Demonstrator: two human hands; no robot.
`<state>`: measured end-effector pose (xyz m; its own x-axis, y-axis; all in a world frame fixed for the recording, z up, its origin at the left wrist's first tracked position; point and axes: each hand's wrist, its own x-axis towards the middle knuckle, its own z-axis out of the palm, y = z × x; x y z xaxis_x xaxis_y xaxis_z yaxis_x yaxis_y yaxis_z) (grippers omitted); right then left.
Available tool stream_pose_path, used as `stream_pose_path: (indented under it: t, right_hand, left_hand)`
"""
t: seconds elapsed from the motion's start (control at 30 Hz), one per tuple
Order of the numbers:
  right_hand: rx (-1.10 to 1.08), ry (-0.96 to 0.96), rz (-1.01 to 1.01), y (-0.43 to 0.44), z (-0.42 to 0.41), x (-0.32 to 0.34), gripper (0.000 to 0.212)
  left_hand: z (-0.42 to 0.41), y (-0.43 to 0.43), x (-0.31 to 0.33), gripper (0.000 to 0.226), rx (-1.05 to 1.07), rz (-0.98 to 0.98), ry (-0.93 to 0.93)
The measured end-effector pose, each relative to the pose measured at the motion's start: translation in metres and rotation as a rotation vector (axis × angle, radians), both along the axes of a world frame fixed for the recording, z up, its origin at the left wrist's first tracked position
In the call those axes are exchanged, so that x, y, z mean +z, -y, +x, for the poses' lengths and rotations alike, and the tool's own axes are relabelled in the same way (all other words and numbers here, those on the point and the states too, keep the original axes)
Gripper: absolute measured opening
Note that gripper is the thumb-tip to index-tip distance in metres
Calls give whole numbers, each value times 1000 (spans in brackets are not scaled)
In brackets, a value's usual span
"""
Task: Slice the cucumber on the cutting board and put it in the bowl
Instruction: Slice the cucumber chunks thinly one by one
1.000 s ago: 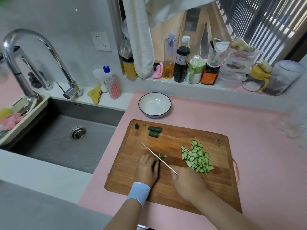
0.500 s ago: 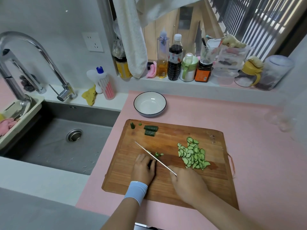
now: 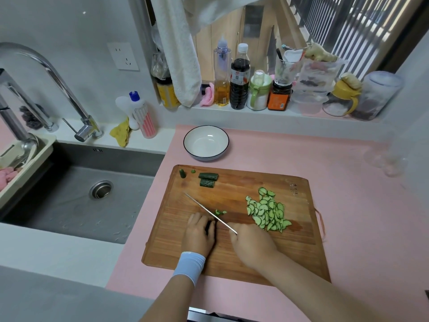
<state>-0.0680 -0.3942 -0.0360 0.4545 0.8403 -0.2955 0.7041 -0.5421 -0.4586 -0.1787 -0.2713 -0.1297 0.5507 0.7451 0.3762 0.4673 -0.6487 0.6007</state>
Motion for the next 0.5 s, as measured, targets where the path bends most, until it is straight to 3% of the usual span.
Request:
stream_pose_path:
  t: [0.27, 0.5]
  right_hand:
    - [-21, 58, 45, 16, -4, -4, 38]
    - [-18, 65, 54, 31, -3, -1, 32]
  left_hand:
    - [-1, -1, -1, 9, 7, -12, -4]
    - [-1, -2, -1, 13, 0, -9, 3]
